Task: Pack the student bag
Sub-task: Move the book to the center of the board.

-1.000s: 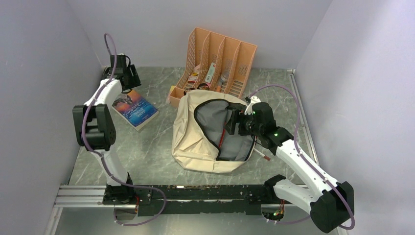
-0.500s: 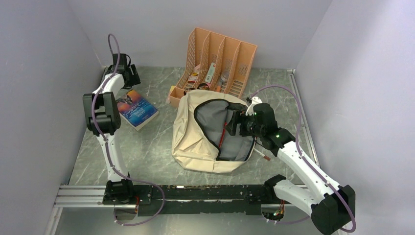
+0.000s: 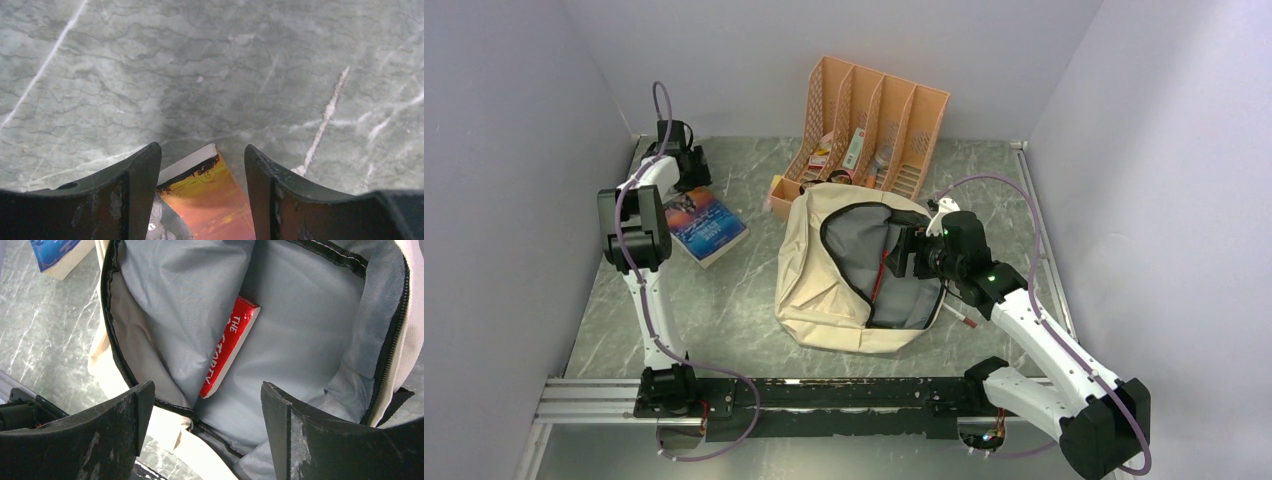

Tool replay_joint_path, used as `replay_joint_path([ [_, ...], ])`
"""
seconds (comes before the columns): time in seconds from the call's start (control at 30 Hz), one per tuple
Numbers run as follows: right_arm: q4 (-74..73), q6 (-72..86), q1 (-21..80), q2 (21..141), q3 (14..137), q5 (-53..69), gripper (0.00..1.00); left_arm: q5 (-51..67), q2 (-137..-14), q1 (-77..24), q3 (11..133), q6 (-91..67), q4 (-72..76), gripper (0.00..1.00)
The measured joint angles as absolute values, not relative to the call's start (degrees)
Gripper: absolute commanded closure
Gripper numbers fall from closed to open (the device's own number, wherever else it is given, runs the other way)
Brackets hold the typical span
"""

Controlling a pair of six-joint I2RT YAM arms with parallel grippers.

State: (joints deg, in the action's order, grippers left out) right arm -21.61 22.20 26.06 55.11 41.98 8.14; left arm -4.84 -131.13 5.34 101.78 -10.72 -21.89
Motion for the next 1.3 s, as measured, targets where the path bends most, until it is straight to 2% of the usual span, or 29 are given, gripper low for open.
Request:
replay_joint_path([
  [0.2, -21.58, 22.17, 26.06, 55.13, 41.98, 8.14, 0.19, -2.70, -129.43, 3.90, 99.61, -7.88, -22.74, 0.37],
  [0.5, -21.41, 22.24, 26.06, 55.55, 41.87, 8.36, 0.19, -4.91, -128.64, -3.97, 99.42, -2.04, -28.18, 0.39],
  [0.87, -21.30, 22.94, 26.06, 56.07, 41.82, 8.49, 0.19, -4.75, -117.56, -7.81, 85.45, -0.82, -31.77, 0.42],
  [1.0, -21.28, 23.55, 26.06, 56.07, 41.82, 8.14, 0.19, -4.60, -112.22, -7.64, 80.01, -1.48, -32.45, 0.37],
  [1.3, -21.23, 24.64, 26.06, 54.59, 42.06, 5.63, 0.19, -2.07, -98.39, -4.43, 77.25, -7.44, -29.30, 0.27],
])
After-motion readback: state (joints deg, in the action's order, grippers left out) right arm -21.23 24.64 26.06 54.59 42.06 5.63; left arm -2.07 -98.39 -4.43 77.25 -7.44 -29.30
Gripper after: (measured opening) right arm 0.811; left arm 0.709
